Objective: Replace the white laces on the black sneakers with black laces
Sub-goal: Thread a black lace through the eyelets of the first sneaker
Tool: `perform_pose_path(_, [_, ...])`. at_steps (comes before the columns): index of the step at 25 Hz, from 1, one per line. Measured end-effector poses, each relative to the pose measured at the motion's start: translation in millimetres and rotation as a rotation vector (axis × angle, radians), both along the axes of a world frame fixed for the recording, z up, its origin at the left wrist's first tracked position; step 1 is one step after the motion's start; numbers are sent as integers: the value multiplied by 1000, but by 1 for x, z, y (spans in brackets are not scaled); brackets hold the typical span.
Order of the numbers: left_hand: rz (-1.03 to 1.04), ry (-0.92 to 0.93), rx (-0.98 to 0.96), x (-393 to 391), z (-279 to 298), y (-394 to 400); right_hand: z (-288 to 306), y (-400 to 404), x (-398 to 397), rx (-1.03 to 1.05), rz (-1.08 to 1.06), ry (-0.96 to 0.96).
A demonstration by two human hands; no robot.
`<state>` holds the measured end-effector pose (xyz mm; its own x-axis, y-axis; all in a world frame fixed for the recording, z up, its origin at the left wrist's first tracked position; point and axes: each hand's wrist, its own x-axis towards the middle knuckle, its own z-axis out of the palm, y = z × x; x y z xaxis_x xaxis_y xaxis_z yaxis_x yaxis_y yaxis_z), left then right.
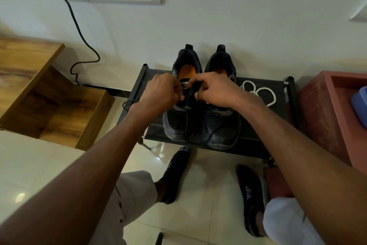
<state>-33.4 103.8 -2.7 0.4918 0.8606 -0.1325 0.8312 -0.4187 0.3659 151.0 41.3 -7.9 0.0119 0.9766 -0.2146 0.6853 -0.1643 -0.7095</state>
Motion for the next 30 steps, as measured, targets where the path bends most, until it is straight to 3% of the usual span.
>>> perform_pose_path(7, [-7, 194, 211, 18, 4, -13, 0, -1, -1, -10, 21, -16])
perform_pose_path(13, [-211, 107, -13, 5, 8, 9, 1, -1, 0, -14, 16, -17])
perform_pose_path(18, [-133, 14, -52, 5, 3, 9, 2, -1, -4, 14, 33, -50])
perform_pose_path(25, [-60, 147, 121, 14, 5, -1, 3, -2, -4, 0, 32, -31])
perform_pose_path(30, [-90, 60, -88, 11, 6, 10, 3, -3, -3, 2, 25, -41])
